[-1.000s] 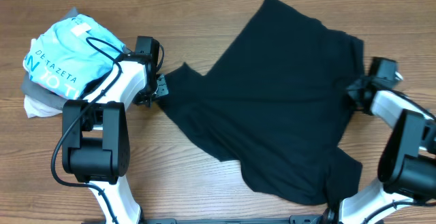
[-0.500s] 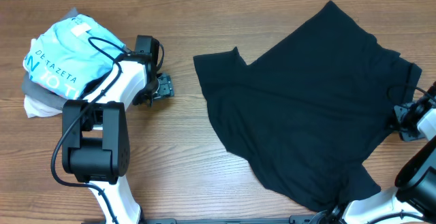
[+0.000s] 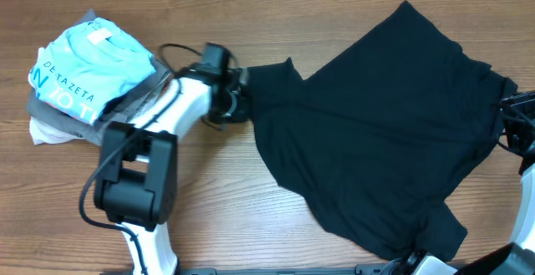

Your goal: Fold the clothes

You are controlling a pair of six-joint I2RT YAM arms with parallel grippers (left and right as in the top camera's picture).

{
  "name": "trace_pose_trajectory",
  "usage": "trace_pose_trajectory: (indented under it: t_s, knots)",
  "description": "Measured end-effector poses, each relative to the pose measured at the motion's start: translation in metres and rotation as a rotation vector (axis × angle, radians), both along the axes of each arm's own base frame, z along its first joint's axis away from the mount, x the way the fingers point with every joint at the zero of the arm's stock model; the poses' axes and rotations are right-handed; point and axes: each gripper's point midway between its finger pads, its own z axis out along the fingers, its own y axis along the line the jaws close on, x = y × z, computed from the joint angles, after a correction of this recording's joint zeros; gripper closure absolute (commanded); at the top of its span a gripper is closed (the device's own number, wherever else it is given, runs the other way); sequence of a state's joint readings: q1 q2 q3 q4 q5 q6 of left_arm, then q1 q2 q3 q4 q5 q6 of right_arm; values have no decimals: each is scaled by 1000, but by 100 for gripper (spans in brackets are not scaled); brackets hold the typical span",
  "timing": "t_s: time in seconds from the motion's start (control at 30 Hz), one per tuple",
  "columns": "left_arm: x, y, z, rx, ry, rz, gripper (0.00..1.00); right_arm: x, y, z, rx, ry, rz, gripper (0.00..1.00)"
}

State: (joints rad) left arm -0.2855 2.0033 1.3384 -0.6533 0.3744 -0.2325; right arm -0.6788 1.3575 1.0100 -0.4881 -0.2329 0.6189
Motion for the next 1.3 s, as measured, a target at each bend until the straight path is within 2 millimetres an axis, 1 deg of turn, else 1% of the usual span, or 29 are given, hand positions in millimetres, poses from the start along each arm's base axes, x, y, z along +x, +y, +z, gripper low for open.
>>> trace_pose_trajectory:
  t_s: [0.07,0.1,0.17,0.23,0.33,0.53,0.63,0.7,0.8,0.87,0.93,0.97,1.03,1.1,1.13,1.17,1.2,1.27,1.3]
  knots:
    - [-7,-22,1,-4,-13,-53,96,0,8,1,28,-7,23,37]
    - [-10,-28,1,4,-18,-67,96,0,11,0,43,-6,34,37]
    - [-15,-37,-2,47,-33,-91,96,-2,18,-4,76,3,52,37]
    - [-14,-42,-7,99,-60,-100,96,-4,23,-7,99,13,62,37]
    - [-5,-43,-21,145,-94,-96,96,-7,28,-11,127,27,72,37]
    - [21,-35,-22,152,-113,-45,96,-7,39,-11,173,20,105,37]
    - [48,-23,-21,154,-124,36,96,-7,43,-12,191,24,117,37]
    - [73,-6,-20,158,-134,118,96,-8,47,-14,196,32,132,37]
    - [114,31,-17,167,-134,268,96,-8,60,-18,201,57,178,37]
    - [139,60,-14,176,-135,358,96,-6,71,-20,198,73,222,37]
    - [156,86,-11,200,-134,420,96,-3,82,-21,184,85,272,36]
    - [165,102,-6,218,-137,453,96,-1,88,-21,172,87,300,36]
    - [174,120,3,247,-149,487,96,3,98,-21,158,95,340,29]
    - [182,129,21,269,-170,500,94,5,107,-22,138,107,371,21]
    - [185,131,35,278,-185,495,90,6,110,-23,127,115,382,19]
    - [186,130,46,282,-194,490,86,7,113,-24,112,124,392,19]
    - [187,129,58,283,-203,484,84,8,115,-25,95,134,398,19]
    - [185,124,81,281,-212,457,81,9,115,-28,62,158,397,25]
    - [183,121,87,278,-212,440,80,10,113,-29,47,166,391,25]
